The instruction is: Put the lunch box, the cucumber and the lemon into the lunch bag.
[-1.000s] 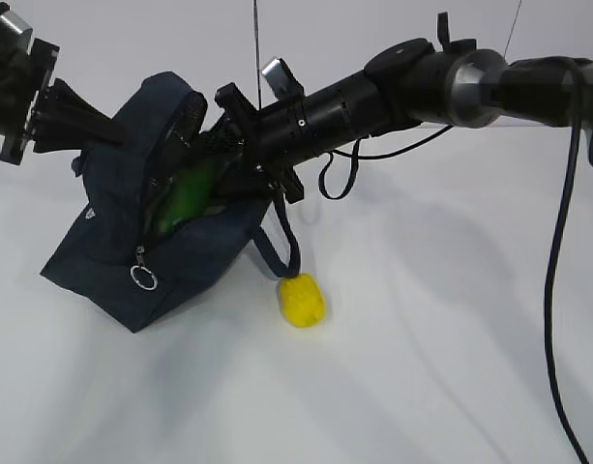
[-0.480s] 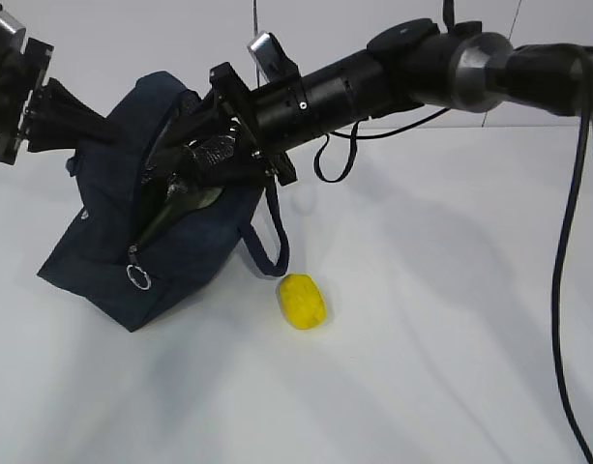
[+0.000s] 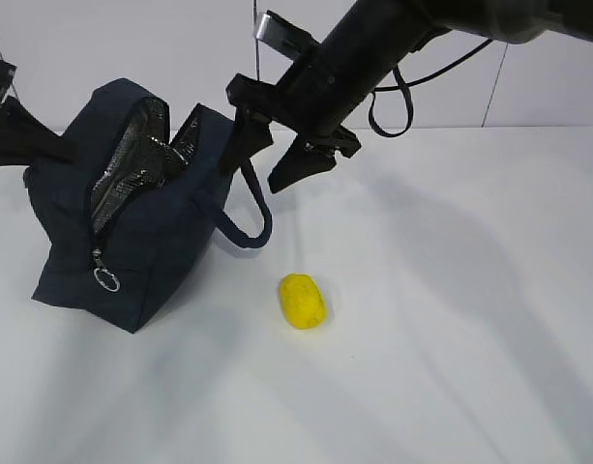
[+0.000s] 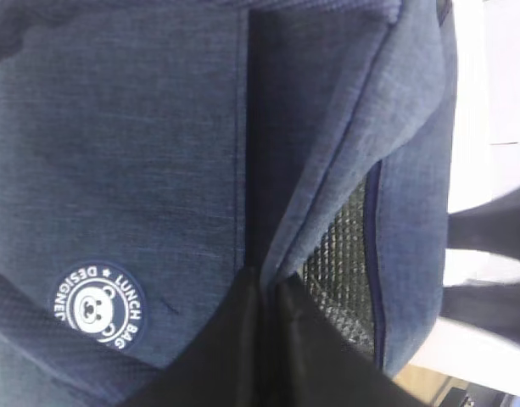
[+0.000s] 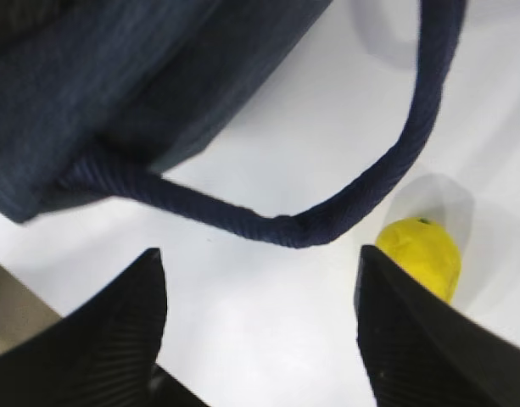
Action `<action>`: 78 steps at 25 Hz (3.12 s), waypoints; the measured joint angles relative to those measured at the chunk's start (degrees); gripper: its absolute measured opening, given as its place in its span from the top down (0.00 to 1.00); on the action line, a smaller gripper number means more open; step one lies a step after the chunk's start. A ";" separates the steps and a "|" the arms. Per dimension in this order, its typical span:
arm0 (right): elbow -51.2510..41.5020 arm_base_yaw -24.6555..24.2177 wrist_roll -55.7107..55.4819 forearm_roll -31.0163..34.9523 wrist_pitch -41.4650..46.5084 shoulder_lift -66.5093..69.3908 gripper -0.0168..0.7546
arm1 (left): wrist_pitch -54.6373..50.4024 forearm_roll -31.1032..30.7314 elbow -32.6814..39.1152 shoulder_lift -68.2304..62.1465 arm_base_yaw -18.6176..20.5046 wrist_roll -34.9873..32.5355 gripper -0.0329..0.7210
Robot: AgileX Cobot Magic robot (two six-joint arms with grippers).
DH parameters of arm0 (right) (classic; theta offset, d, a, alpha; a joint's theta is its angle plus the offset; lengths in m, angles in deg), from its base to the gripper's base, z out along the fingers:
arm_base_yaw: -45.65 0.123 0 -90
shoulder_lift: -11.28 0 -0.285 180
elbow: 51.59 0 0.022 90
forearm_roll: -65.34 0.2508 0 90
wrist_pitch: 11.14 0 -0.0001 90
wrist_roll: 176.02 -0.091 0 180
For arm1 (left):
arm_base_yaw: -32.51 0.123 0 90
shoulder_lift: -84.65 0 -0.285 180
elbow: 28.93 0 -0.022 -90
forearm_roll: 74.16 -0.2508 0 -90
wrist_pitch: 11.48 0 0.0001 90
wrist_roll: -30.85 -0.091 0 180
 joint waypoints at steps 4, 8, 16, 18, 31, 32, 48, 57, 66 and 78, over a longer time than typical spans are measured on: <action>0.00 4.04 -3.28 -11.45 0.30 -0.46 0.31 | 0.00 -1.23 0.00 0.00 0.00 0.13 0.96; 0.00 8.60 -4.40 -20.38 0.44 -0.46 0.31 | 0.00 -2.51 0.00 0.00 0.00 0.13 0.96; 0.00 9.83 -9.46 -26.44 0.55 -0.46 0.31 | 0.00 -5.66 0.00 0.00 2.18 1.48 0.96; -0.92 9.83 -9.55 -25.94 0.55 -0.46 0.31 | 0.00 -6.03 0.00 0.00 3.22 1.62 0.96; -10.28 9.83 -10.84 -27.45 0.44 0.50 0.31 | 0.13 -6.69 0.00 0.00 4.10 1.85 0.96; -10.28 9.83 -11.32 -27.54 0.44 1.07 0.31 | 0.13 -6.69 0.00 0.00 4.10 1.85 0.96; -10.28 9.83 -16.81 -34.47 -0.15 4.85 0.31 | 0.03 -6.69 0.00 0.00 4.10 1.85 0.96; -10.28 9.83 -16.45 -32.63 -3.03 5.89 0.31 | 0.03 -6.71 0.00 0.00 4.10 1.85 0.96; -9.80 9.83 -15.68 -32.46 -4.34 7.53 0.31 | 0.03 -6.81 0.00 0.00 4.10 1.85 0.96; -8.96 9.83 -15.55 -32.35 -4.61 7.80 0.31 | 0.03 -6.92 0.00 0.00 4.10 1.85 0.96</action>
